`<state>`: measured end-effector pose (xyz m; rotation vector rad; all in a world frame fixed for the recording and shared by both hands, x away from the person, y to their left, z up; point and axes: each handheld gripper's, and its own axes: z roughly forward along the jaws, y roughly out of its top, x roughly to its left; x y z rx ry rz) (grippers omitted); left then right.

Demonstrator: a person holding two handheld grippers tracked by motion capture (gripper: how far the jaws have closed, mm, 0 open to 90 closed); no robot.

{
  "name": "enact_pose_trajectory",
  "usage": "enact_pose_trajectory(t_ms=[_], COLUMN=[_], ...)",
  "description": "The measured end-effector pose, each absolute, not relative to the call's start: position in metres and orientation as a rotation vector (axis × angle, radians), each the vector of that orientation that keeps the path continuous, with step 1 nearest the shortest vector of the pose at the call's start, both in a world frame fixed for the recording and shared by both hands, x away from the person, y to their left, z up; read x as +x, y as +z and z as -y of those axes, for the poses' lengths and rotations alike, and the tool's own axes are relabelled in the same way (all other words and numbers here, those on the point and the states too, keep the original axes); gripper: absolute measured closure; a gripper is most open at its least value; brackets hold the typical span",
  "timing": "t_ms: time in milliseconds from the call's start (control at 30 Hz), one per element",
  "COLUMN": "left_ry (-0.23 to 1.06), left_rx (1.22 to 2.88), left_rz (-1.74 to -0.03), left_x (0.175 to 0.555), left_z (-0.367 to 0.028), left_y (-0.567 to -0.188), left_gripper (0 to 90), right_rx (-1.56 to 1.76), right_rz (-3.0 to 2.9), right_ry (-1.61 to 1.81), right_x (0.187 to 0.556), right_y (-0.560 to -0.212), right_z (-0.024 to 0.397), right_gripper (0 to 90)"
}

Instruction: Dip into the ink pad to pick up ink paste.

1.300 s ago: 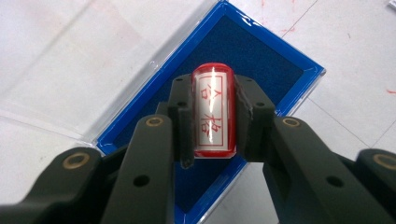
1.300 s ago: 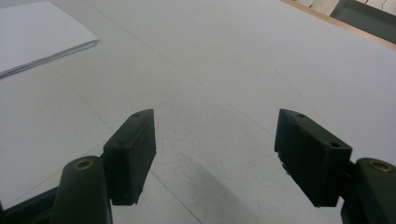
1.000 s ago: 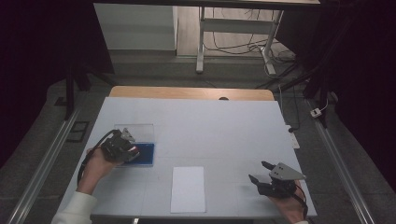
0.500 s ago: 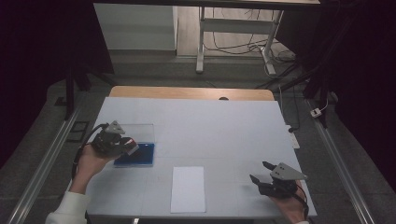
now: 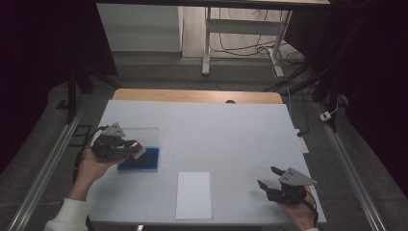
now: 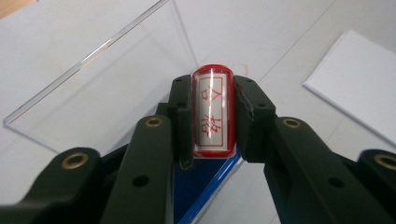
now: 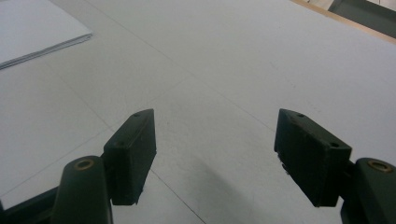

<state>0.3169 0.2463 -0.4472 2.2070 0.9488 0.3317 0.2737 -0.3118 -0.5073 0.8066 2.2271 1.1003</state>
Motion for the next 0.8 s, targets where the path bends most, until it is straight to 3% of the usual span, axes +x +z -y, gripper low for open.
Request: enact_pose_trajectory(t_ms=[800], left_ry=[0.252], left_rx=[2.206], left_rz=[-0.735], left_x=[0.303], left_z=[-0.202], left_y=[-0.43], left_gripper=[70.3], right_rx=[0.806], right_rz=[-2.224], right_ry=[1.102], right_x=[0.274], right_y=[-0.508], right_z=[0.314], right_gripper=[29.0])
